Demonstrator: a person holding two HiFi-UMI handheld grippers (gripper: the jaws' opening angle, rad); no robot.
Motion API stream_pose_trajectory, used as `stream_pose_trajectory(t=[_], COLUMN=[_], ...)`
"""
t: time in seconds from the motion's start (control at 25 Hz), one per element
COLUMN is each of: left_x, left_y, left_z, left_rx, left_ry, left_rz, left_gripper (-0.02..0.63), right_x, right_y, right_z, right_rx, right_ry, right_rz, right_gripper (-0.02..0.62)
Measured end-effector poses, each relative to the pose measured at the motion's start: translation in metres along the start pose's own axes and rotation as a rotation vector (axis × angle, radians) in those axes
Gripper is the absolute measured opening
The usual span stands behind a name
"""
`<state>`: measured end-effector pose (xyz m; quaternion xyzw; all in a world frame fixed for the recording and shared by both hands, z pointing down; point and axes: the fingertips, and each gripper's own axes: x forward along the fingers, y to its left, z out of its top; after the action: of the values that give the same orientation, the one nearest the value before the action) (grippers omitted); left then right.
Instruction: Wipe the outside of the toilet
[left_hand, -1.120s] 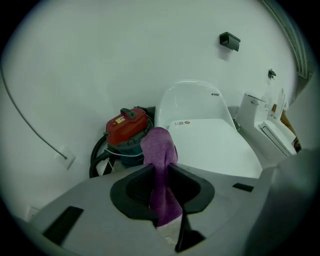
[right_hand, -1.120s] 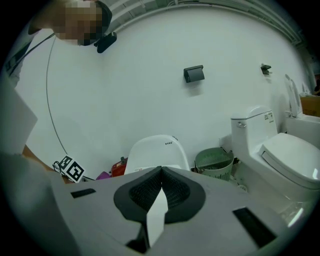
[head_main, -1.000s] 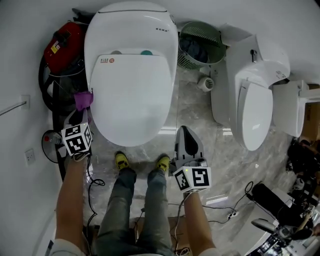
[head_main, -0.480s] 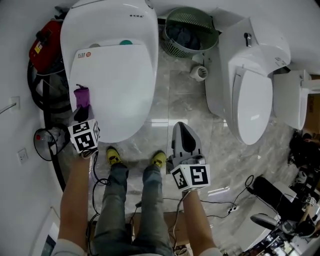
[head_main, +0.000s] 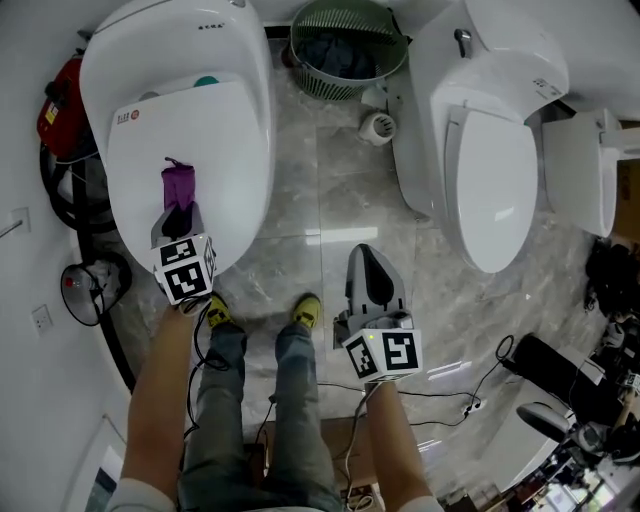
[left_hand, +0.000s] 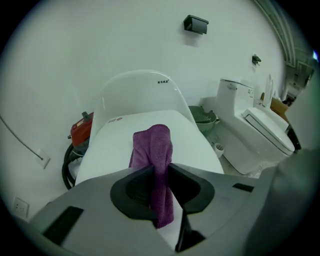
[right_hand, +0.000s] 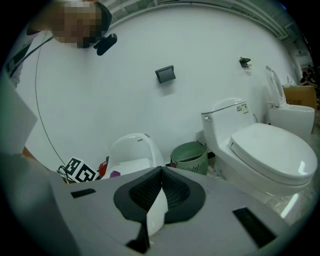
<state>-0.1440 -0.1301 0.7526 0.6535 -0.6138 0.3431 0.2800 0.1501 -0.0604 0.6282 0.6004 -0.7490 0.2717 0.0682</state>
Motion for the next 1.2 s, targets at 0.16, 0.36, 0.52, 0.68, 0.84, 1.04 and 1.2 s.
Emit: stream_pose_trajectory(t=[0.16, 0.36, 0.52, 0.68, 0.84, 1.04, 1.2], left_x=[0.001, 0.003, 0.001, -0.014, -0.038, -0.059, -0.073], left_y=[-0.044, -0.093, -0.146, -0.182, -0.183, -0.108, -0.011], left_z=[-0.001, -0.008, -0.016, -0.011, -0.001, 0.009, 0.002], left_rx=[0.001, 0.031, 0.032, -0.019, -0.036, -0.098, -0.142], left_ry=[-0.004, 0.020, 0.068, 0.045, 0.007, -0.039, -0.059], left_rz=[-0.043, -0.100, -0.264, -0.404, -0.481, -0.417, -0.302], left_gripper=[0.097, 0.097, 0.097, 0.097, 0.097, 0.097, 0.097], right_x=[-0.015, -0.033, -0.042, -0.047, -0.042, -0.025, -0.012], right_y=[-0.023, -0.049, -0.061, -0.062, -0.047, 0.005, 0.053], right_z=[0.000, -0.001, -0.003, -0.002, 0.010, 0.018, 0.014], right_rx=[0.011, 0.037, 0.035, 0.026, 0.025, 0.019, 0.013], right_ry=[-0.007, -0.016, -0.018, -0.014, -0.033, -0.044, -0.032], right_rz=[-0.025, -0.057, -0.065, -0.066, -0.050, 0.018, 0.075], right_gripper=[0.008, 0.008, 0.008, 0.008, 0.008, 0.008, 0.008])
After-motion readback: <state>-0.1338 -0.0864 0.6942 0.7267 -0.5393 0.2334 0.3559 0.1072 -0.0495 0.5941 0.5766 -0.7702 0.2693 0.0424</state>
